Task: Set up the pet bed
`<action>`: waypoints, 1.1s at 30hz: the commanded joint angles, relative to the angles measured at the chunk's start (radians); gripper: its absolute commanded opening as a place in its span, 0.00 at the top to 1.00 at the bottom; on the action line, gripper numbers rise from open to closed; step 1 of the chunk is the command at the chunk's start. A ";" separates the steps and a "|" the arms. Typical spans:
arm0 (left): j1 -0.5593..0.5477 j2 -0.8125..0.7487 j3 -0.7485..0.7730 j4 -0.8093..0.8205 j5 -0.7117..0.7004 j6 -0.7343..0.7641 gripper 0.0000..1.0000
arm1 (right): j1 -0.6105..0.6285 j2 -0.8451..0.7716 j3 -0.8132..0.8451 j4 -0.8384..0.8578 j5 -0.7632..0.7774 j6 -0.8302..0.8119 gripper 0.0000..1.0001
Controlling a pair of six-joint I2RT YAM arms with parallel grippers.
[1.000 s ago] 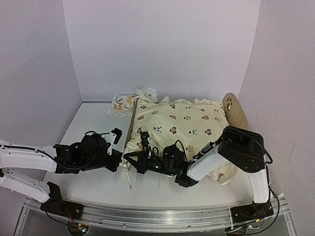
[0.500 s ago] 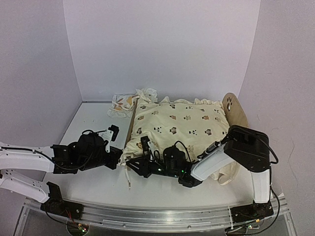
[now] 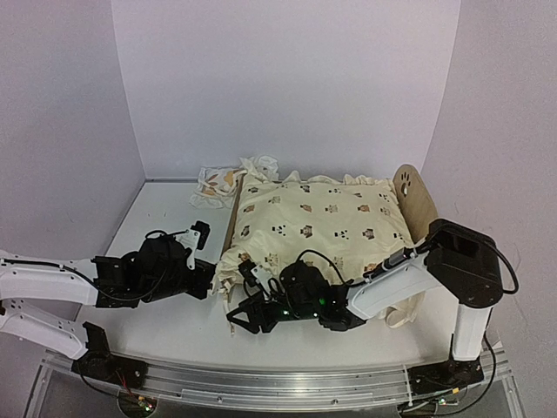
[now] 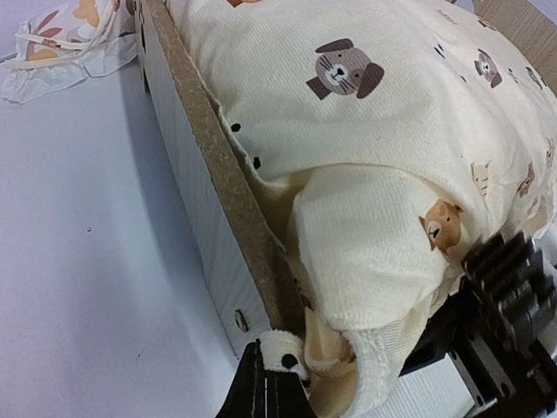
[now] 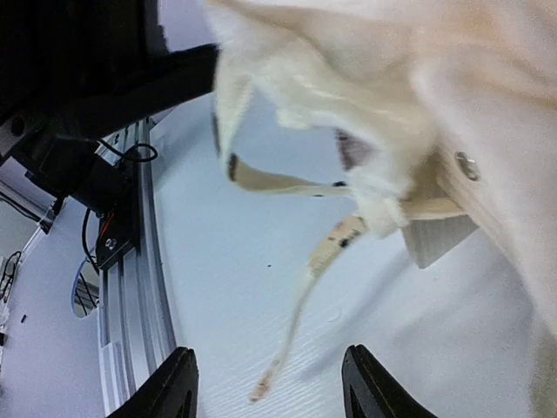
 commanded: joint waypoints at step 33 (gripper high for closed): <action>0.005 0.022 0.070 -0.055 -0.034 -0.018 1.00 | 0.081 0.102 0.123 -0.162 0.191 -0.166 1.00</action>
